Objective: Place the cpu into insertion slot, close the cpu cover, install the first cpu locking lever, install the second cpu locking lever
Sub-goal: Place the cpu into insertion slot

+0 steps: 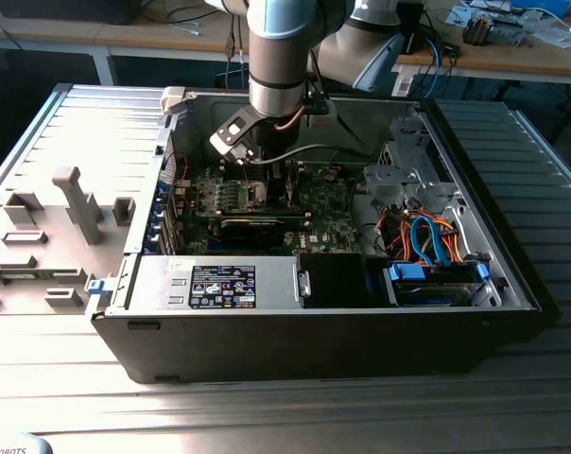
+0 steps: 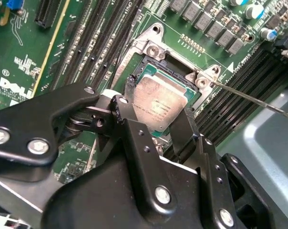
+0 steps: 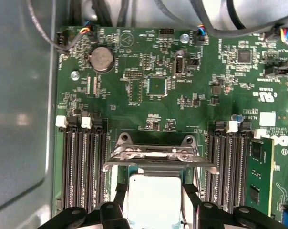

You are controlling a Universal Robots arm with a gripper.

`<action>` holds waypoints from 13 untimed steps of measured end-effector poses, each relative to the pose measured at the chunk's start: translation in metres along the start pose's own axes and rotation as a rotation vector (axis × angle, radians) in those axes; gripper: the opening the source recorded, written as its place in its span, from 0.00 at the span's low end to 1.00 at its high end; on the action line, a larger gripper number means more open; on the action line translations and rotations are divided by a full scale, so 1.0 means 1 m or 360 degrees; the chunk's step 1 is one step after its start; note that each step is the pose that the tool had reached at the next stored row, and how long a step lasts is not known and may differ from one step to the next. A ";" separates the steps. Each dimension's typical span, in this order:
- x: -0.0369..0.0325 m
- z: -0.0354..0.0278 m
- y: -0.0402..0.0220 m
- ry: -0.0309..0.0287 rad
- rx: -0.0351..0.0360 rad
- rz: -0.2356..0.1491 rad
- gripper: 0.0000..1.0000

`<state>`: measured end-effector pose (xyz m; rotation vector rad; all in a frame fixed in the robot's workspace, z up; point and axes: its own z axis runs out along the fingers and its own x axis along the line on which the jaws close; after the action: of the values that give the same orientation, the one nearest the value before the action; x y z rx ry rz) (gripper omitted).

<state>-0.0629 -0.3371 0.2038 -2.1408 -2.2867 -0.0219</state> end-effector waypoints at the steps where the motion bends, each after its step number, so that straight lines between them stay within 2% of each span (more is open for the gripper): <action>1: 0.0000 0.0001 0.0000 0.00001 0.0000 -0.0007 0.54; 13: -0.0001 0.0035 0.0000 0.00007 0.0000 -0.0007 0.54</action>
<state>-0.0628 -0.3371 0.2003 -2.1353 -2.2913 -0.0224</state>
